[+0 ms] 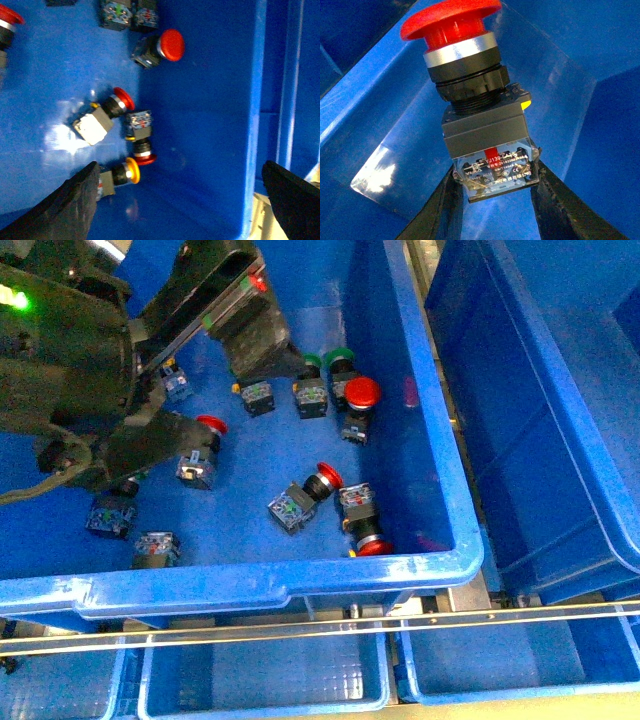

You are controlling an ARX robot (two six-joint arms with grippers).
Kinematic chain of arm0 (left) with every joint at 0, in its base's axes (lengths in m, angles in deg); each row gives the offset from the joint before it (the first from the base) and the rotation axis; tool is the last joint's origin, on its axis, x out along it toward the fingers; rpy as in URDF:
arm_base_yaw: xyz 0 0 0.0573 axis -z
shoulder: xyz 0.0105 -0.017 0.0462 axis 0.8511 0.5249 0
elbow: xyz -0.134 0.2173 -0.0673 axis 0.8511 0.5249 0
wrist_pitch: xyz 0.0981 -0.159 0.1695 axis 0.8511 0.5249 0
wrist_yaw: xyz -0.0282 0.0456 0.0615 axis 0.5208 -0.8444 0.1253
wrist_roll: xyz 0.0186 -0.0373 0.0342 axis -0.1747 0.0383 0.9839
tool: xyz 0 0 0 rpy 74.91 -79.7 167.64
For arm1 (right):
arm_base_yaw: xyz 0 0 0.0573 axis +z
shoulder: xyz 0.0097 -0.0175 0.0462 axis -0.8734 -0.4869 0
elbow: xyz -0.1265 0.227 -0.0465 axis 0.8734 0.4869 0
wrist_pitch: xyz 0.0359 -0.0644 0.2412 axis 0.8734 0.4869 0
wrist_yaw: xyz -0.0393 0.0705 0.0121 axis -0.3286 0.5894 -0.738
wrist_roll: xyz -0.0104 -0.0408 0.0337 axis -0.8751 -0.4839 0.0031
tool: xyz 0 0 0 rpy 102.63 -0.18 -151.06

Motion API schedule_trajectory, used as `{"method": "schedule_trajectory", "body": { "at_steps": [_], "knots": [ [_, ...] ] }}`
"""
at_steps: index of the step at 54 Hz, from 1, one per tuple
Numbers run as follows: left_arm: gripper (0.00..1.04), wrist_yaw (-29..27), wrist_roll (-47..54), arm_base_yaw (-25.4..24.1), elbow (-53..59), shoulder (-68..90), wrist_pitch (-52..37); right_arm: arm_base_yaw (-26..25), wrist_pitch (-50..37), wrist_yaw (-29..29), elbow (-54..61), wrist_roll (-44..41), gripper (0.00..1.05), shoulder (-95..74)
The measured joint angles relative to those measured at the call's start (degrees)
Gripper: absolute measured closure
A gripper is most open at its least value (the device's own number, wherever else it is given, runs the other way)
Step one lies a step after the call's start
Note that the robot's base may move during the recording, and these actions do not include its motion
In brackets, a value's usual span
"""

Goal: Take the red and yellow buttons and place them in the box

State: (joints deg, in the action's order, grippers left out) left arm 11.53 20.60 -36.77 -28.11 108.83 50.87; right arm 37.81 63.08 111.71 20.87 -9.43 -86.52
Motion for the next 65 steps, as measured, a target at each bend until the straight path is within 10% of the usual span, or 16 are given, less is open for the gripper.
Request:
{"method": "schedule_trajectory", "body": {
  "at_steps": [29, 32, 39, 65],
  "knots": [
    [0.09, -1.8, 18.4, -9.2, 16.9, -20.1, 6.1, -6.2, 2.8, 0.5, 1.9, 5.6, 0.73, 7.4],
    [0.22, -17.2, 25.6, -9.9, 25.4, -20.6, -14.9, -6.6, 3.2, 0.4, 1.9, 6.6, 0.73, 8.6],
    [0.39, -24.6, 33.6, -14.2, 35.4, -28.0, -34.5, -7.6, 4.2, 0.5, 2.3, 9.1, 0.73, 11.6],
    [1.02, -18.9, 38.2, -21.3, 40.6, -54.5, -20.5, -10.7, 10.3, 0.9, 3.7, 15.8, 0.73, 21.7]
  ]
}}
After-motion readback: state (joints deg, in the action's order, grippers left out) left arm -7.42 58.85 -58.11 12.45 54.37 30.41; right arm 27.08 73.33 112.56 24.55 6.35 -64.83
